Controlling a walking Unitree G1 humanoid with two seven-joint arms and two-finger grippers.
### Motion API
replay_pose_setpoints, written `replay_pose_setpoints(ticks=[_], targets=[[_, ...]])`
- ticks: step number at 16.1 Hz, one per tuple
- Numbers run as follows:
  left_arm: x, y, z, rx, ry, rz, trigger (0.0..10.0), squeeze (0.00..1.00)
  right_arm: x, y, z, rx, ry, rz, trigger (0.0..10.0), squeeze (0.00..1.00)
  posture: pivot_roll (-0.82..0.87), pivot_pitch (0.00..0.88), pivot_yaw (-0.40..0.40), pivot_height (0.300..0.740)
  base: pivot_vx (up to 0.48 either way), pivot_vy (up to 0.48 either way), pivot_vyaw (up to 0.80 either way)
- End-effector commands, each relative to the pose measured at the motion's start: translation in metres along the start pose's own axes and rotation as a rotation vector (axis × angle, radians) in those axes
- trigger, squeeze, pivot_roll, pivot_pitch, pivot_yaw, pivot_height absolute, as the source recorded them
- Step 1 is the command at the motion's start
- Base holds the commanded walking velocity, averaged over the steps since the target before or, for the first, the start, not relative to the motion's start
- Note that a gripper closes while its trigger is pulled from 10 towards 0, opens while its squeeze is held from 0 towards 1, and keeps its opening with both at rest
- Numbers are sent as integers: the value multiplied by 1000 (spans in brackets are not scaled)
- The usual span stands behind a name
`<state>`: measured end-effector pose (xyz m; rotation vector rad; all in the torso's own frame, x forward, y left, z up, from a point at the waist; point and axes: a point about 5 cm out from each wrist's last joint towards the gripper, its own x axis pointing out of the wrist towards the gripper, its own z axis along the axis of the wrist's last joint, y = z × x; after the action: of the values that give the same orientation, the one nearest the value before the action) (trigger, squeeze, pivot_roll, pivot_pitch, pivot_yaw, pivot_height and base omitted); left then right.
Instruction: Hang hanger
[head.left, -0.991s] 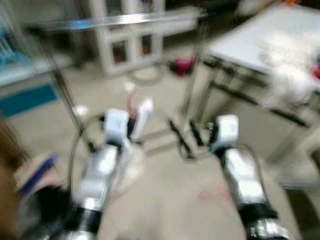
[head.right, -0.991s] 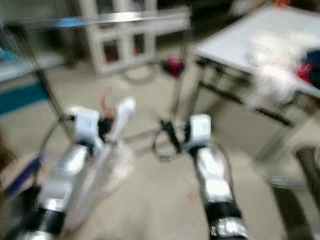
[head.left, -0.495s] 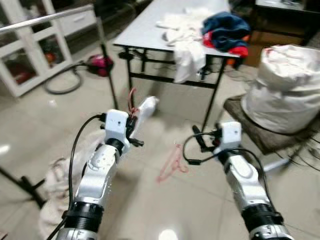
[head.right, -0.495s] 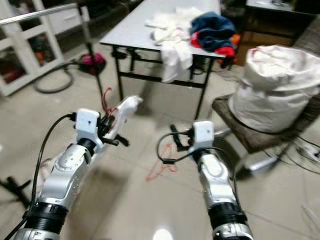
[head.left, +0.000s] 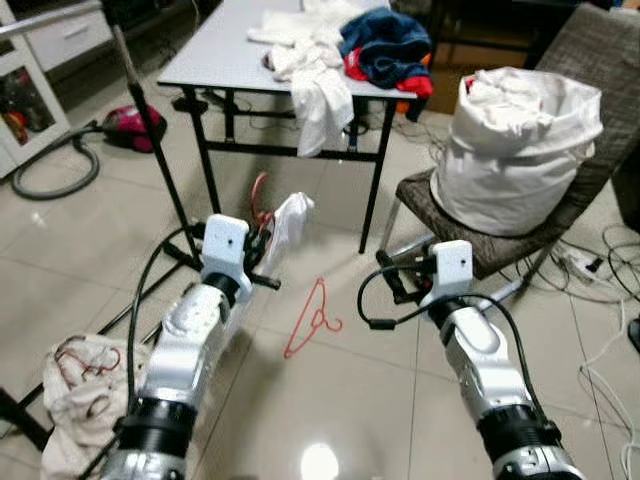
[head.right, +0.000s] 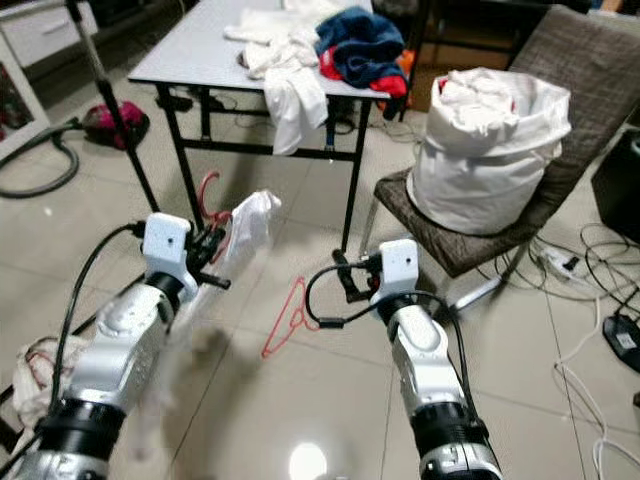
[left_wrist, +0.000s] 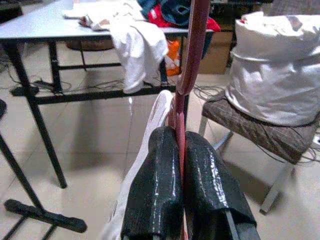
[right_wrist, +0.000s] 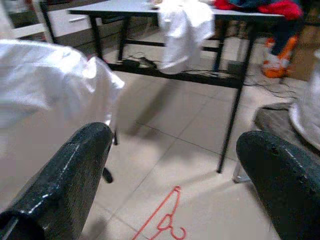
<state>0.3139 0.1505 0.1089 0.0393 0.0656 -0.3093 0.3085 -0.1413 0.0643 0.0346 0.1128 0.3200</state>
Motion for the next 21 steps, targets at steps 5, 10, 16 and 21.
replay_pose_setpoints(ticks=[5,10,16,21], targets=[[5,-1,18,15,-55,-63,10000,0,10,18,17,-47,-12,190,10000,0,83,0,0,740,0,0,0],[6,-5,23,12,-70,-102,10000,0,7,38,14,3,12,359,10000,0,85,0,0,740,0,0,0],[9,-9,31,20,-99,-135,10000,0,5,47,17,263,38,447,10000,0,81,0,1,740,0,0,0],[8,-20,33,10,-105,-180,10000,0,18,58,25,357,44,486,10000,1000,82,0,2,740,0,0,0]])
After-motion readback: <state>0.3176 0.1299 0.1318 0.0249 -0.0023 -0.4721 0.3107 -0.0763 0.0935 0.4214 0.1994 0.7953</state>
